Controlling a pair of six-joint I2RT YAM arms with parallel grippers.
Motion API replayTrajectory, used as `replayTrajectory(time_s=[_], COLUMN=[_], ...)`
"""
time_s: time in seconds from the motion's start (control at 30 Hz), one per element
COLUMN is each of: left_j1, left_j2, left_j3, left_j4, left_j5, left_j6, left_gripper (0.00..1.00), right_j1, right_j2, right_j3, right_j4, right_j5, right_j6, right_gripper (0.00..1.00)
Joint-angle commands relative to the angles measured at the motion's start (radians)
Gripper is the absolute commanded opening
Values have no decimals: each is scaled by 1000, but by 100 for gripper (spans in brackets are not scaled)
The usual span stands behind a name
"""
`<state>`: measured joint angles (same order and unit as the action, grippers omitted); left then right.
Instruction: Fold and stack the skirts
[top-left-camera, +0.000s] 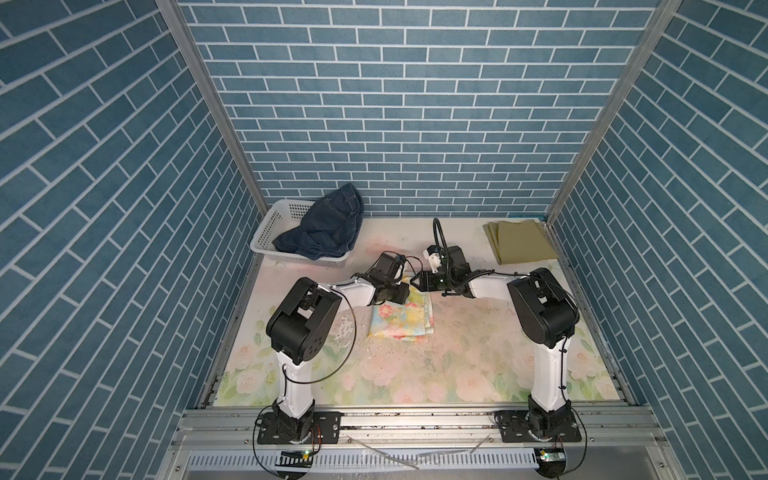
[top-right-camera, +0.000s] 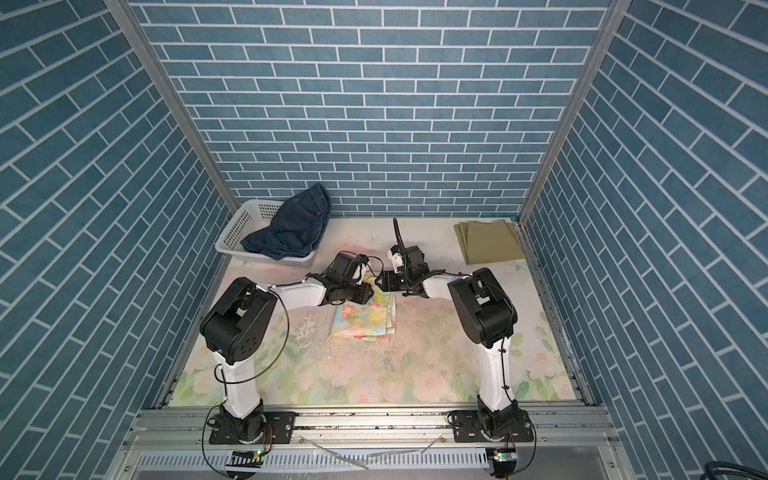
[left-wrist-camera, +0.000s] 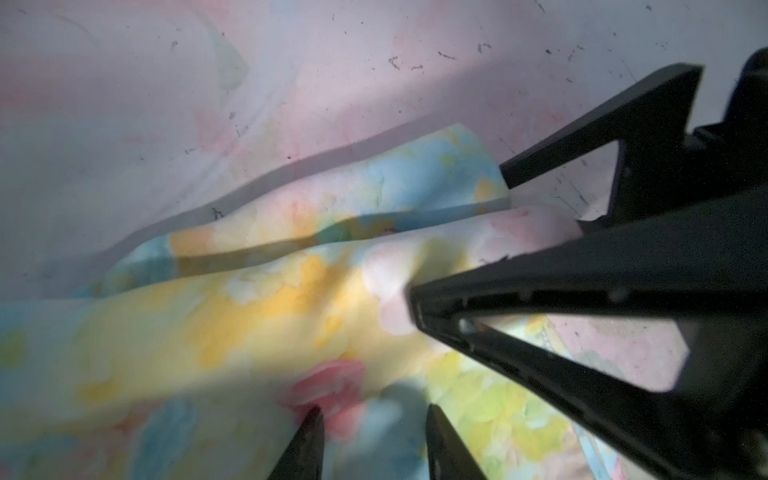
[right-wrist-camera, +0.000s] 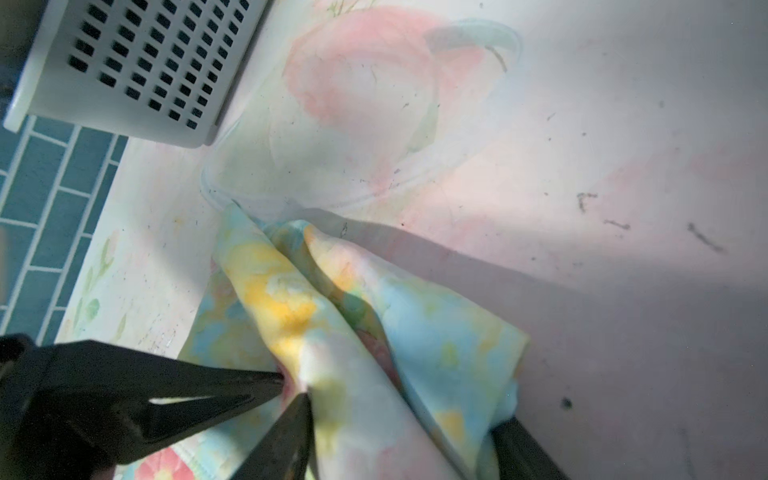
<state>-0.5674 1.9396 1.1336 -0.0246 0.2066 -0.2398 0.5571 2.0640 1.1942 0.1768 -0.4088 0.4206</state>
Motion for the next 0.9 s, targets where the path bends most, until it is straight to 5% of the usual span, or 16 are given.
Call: replayTrajectory(time_s=[0.0, 0.13, 0.3, 0.57, 0.87], left_j1=[0, -1, 0, 2, 3], left_j2=[44, 48, 13, -262, -539], left_j3=[0, 0, 22, -24, -275], left_j4=[-22, -21, -26, -38, 99], left_j5=[19, 15, 45, 70, 55], left_j6=[-11, -9, -22, -57, -131], left_gripper=[41, 40, 41, 48, 43], right_j1=[39, 47, 50, 31, -68], right_j2=[99, 79, 8, -177, -345], right_j3=[-35, -49, -57, -32, 2], right_j4=[-177, -127, -95, -213, -352], right_j5=[-15, -42, -16, 160, 419], right_j6=[15, 20, 3, -62, -107], right_gripper=[50, 33, 0, 0, 0])
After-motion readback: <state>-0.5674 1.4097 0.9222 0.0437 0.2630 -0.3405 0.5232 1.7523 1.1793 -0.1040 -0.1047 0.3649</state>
